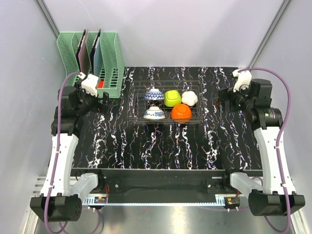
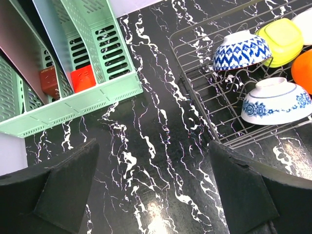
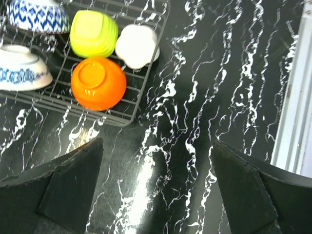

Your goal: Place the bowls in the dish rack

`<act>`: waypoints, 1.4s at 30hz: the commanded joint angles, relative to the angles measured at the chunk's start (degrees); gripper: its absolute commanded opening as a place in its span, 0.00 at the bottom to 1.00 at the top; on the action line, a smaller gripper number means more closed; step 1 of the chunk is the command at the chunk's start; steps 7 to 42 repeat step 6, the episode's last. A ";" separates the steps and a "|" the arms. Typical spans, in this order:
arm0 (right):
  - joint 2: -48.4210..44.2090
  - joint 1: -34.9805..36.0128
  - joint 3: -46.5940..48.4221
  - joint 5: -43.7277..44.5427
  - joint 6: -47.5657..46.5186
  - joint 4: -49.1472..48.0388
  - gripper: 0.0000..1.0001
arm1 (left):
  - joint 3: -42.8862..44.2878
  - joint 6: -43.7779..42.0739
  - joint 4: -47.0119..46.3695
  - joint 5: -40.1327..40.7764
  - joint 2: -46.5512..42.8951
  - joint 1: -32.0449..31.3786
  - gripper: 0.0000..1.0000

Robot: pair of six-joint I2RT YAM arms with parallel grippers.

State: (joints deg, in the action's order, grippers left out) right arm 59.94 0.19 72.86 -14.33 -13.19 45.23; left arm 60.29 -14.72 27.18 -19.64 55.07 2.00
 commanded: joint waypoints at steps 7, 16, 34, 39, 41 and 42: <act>-0.44 -2.82 2.90 -2.99 2.20 -3.66 1.00 | -0.96 1.89 -3.27 -6.01 -1.98 2.39 0.99; -0.44 -2.82 2.90 -2.99 2.20 -3.66 1.00 | -0.96 1.89 -3.27 -6.01 -1.98 2.39 0.99; -0.44 -2.82 2.90 -2.99 2.20 -3.66 1.00 | -0.96 1.89 -3.27 -6.01 -1.98 2.39 0.99; -0.44 -2.82 2.90 -2.99 2.20 -3.66 1.00 | -0.96 1.89 -3.27 -6.01 -1.98 2.39 0.99; -0.44 -2.82 2.90 -2.99 2.20 -3.66 1.00 | -0.96 1.89 -3.27 -6.01 -1.98 2.39 0.99; -0.44 -2.82 2.90 -2.99 2.20 -3.66 1.00 | -0.96 1.89 -3.27 -6.01 -1.98 2.39 0.99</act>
